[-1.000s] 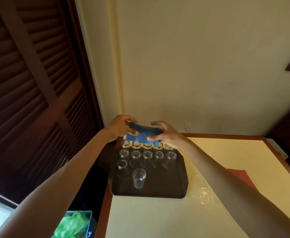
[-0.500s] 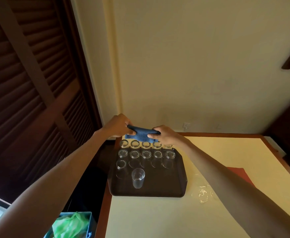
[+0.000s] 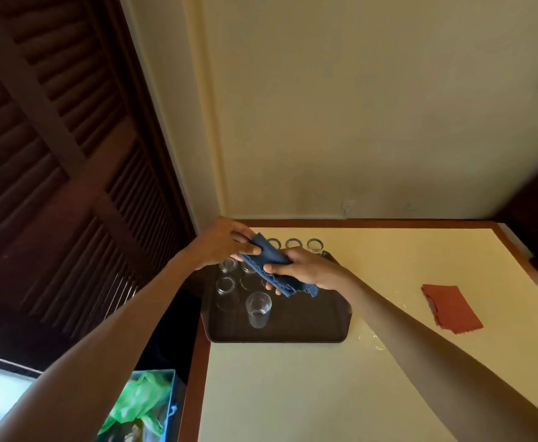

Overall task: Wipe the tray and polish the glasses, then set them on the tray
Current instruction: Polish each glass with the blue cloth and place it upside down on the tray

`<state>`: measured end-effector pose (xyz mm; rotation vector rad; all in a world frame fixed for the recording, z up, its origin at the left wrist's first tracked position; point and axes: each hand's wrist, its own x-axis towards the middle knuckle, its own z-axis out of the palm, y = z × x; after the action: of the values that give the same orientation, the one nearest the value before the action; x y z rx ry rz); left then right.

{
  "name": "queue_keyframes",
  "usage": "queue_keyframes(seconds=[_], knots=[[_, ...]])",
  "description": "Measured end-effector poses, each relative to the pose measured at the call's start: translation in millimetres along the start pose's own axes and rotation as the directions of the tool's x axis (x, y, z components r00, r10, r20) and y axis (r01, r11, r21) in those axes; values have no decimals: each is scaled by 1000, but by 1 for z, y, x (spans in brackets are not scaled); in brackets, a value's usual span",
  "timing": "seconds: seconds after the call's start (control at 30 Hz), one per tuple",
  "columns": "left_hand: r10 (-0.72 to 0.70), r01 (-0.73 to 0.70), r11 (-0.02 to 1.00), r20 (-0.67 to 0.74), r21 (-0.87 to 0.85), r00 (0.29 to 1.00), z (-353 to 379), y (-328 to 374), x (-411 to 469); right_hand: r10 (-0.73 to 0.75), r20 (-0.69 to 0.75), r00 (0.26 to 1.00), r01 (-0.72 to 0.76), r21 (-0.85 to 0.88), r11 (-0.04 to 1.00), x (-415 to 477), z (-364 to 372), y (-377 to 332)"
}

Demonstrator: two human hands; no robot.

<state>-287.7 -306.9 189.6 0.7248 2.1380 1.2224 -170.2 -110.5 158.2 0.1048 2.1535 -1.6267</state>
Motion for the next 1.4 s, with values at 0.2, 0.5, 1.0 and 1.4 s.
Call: queue_keyframes(seconds=[0.2,0.5,1.0,1.4], knots=[[-153,153,984,9,-95,988,25,-68,-8,123,-111,986,-127,-28,991,4,-4,55],[-228,219,959,29,181,973,107,-167,-14,232,-169,958,-205,165,965,23,34,120],[-55,98,976,-215,192,975,135,-179,-10,267,-157,951,-284,-99,954,43,37,139],[144,-165,918,84,360,986,64,-61,10,217,2,976,-211,-223,952,13,-19,45]])
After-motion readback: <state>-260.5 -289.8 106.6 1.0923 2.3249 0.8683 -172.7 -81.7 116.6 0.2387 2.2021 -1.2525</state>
